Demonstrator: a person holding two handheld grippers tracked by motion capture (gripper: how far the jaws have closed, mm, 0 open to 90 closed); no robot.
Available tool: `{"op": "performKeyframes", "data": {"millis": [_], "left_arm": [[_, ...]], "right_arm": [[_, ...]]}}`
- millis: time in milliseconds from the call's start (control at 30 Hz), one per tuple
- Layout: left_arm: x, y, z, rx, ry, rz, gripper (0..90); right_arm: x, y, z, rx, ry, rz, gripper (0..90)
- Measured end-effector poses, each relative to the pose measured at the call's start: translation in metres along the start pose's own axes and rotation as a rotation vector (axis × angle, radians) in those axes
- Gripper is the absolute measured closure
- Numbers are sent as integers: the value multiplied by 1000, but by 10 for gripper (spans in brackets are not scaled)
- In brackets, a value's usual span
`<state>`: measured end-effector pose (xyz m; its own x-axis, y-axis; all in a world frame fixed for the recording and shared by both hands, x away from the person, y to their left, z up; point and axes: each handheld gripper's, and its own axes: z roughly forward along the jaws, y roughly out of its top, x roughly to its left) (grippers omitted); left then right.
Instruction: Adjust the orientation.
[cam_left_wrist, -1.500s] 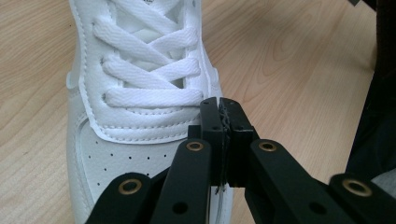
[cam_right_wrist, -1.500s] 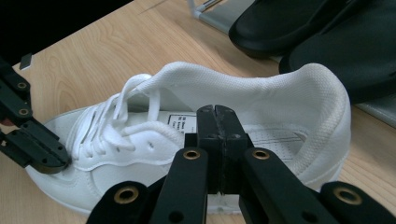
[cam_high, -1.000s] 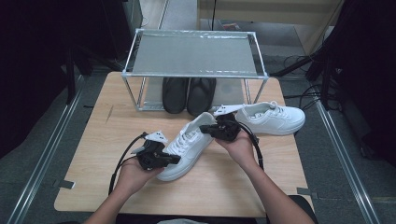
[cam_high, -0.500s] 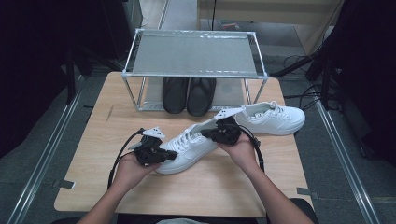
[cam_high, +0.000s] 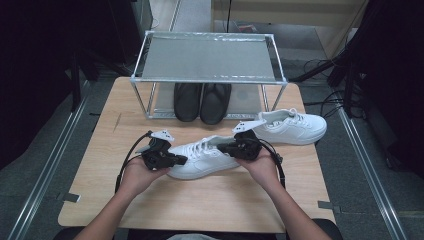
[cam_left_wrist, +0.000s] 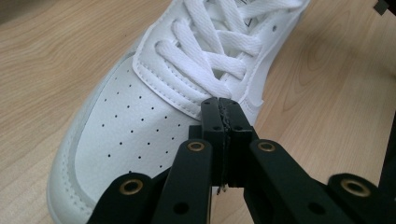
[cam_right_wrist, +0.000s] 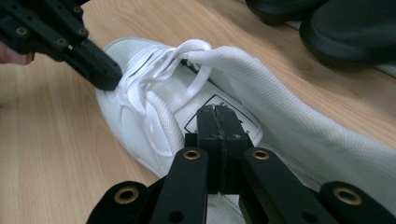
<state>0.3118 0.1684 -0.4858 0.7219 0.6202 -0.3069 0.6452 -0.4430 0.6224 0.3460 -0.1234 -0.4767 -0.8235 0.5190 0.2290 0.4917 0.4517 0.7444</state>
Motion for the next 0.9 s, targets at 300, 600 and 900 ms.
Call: {"op": "performKeyframes", "data": {"millis": [300,600,900], "left_arm": [[10,9,2,8,-1,9,900],[19,20,7,29,-14,27,900],[24,30,13,26,-17,18,900]], "right_arm": [[11,-7,-8,-1,-3,-7,900],[19,-16,-18,-8,-10,10,900],[29,-24,-25,-13,-8,17,900]]}}
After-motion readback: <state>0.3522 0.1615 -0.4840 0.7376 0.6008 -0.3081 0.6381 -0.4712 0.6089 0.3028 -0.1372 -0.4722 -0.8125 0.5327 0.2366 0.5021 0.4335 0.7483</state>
